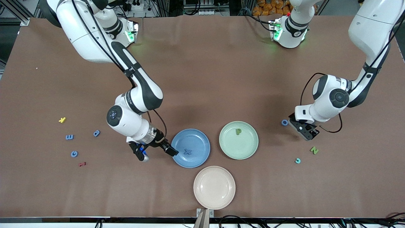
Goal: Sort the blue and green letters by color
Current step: 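Grasp the green u with the left gripper while the right gripper grasps g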
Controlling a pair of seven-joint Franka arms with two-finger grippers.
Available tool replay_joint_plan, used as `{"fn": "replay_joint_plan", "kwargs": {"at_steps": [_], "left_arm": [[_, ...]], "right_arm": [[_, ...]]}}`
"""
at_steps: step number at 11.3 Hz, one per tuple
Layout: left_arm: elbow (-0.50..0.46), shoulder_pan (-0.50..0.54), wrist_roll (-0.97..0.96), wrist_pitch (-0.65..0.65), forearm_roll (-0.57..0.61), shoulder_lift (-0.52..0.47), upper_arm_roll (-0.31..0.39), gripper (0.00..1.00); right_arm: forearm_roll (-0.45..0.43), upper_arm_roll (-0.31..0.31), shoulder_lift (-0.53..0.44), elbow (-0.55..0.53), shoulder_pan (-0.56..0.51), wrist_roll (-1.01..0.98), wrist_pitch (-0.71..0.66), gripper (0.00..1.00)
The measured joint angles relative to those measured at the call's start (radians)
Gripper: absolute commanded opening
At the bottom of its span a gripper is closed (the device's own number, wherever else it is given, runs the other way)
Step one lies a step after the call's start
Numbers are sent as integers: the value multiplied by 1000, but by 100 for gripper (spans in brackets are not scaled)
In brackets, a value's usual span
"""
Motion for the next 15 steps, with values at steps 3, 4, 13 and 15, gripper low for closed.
{"fn": "replay_joint_plan", "kwargs": {"at_steps": [3,4,13,15], "left_arm": [[-42,38,66,7,0,-2,-4,100],[-54,39,71,7,0,-7,-4,100],[-176,57,73,7,0,-87,-7,100],[-190,68,73,11,0,-91,-7,100]], "right_arm": [[-147,-55,-16,1,-38,-123,-182,100],[-177,-64,-26,1,-72,-195,-230,100],[-474,-77,-42,-13,-433,-866,-320,100],[-517,-78,-22,-21,-477,-882,-268,100]]}}
